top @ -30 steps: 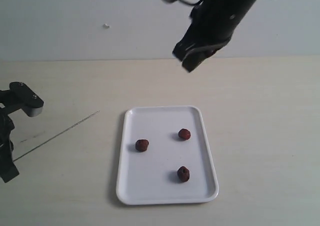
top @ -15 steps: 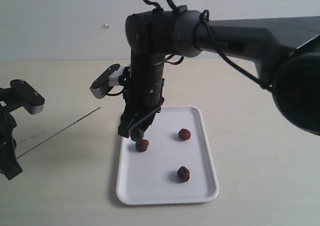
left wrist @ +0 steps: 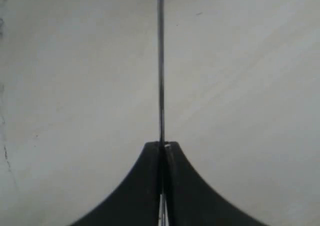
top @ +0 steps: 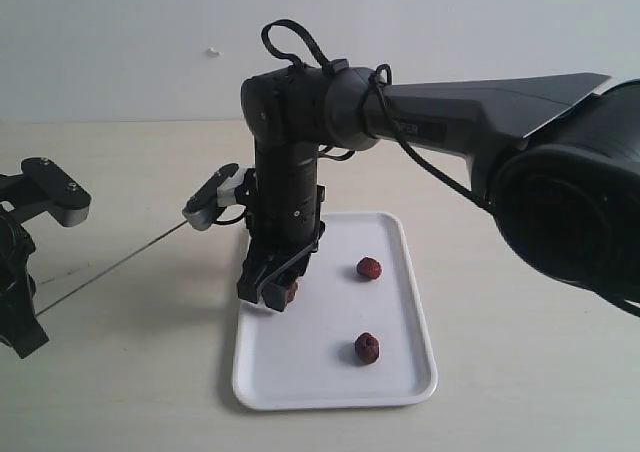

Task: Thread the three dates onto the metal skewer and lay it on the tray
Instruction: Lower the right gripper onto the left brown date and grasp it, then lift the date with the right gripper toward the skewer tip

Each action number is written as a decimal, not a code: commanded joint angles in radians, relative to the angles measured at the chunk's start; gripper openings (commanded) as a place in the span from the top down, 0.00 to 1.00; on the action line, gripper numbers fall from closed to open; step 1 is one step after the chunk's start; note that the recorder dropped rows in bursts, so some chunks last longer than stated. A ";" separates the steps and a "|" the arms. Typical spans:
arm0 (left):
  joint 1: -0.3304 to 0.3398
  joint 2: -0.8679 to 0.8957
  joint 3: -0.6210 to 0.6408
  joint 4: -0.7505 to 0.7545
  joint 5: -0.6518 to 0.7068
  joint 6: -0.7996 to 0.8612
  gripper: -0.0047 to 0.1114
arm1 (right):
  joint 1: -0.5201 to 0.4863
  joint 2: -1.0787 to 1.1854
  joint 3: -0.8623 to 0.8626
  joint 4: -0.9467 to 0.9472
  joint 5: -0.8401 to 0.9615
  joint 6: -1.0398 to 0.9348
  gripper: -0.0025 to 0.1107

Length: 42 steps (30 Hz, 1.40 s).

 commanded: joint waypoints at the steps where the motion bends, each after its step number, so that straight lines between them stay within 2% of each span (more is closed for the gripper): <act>1: 0.003 -0.009 0.002 -0.012 -0.006 0.005 0.96 | 0.000 0.010 -0.011 0.000 -0.001 0.004 0.49; 8: 0.003 -0.009 0.002 -0.012 -0.006 0.007 0.96 | 0.000 0.010 -0.011 0.002 -0.006 0.020 0.49; 15: 0.003 -0.009 0.002 -0.014 -0.006 0.007 0.96 | 0.000 0.010 -0.011 0.024 -0.006 0.028 0.55; 20: 0.003 -0.009 0.002 -0.016 -0.006 0.007 0.96 | 0.000 0.010 -0.011 0.027 -0.006 0.031 0.55; 26: 0.003 -0.009 0.002 -0.016 -0.006 0.007 0.96 | 0.000 0.010 -0.011 0.023 -0.003 0.054 0.61; 42: 0.003 -0.009 0.002 -0.016 -0.006 0.007 0.96 | 0.000 0.010 -0.011 0.018 0.002 0.054 0.70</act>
